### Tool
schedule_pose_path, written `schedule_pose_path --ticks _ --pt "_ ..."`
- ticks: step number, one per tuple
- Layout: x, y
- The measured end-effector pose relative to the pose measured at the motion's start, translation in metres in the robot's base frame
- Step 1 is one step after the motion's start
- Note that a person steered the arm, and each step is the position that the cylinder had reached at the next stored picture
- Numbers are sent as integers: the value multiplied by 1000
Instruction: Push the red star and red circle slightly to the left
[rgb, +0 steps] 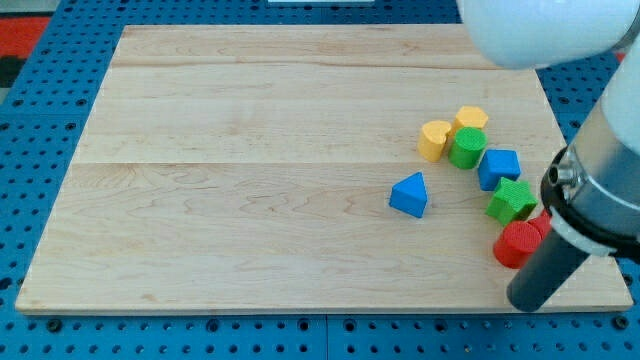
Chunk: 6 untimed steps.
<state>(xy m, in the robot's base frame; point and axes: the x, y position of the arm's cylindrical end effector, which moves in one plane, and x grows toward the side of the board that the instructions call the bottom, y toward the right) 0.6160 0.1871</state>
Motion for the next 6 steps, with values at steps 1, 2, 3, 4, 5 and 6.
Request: schedule_pose_path --ticks 1,2,3,4,5,6 --pt "-3 55" --pt "-25 110" --pt "-57 104" --pt "-65 88" --pt "-64 73" --pt "-63 45"
